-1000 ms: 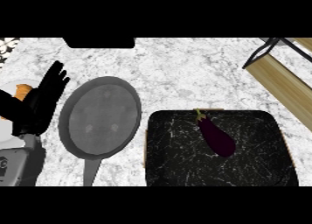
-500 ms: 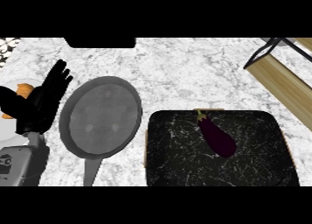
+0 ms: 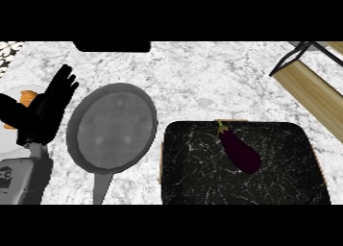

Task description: Pick the cupcake from the tray and place it in the tiered shelf

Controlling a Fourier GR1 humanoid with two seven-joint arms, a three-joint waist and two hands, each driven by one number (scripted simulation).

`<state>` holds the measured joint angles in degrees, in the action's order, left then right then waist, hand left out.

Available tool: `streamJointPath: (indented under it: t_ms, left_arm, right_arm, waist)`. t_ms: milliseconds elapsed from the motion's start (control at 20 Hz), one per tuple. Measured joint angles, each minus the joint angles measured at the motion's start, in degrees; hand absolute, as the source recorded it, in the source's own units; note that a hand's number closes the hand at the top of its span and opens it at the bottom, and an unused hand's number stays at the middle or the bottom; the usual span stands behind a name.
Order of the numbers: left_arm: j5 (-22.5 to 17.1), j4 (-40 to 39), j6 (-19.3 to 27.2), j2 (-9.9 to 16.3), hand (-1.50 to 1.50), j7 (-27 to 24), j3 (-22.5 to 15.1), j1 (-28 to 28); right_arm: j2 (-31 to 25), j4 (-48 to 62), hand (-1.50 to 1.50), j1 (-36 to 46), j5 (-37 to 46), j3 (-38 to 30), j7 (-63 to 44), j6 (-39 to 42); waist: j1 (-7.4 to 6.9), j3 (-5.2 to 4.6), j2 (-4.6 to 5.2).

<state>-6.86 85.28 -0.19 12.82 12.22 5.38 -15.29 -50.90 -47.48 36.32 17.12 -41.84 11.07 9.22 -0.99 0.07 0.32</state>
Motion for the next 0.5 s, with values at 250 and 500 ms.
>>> streamJointPath:
  t_ms: [250,500]
  left_arm:
    - [0.2,0.8,0.5,-0.3,0.00,1.4,-0.1,-0.2]
    - [-0.2,1.5,0.0,-0.1,0.00,1.9,0.1,0.0]
  right_arm:
    - [-6.7,9.0,-1.50,1.6,-2.7,-0.9,1.7,8.2]
    - [-14.8,18.1,-1.50,1.3,-5.4,-2.8,1.9,18.6]
  waist:
    - [0.16,0.01,-0.07]
    - [0.17,0.07,0.01]
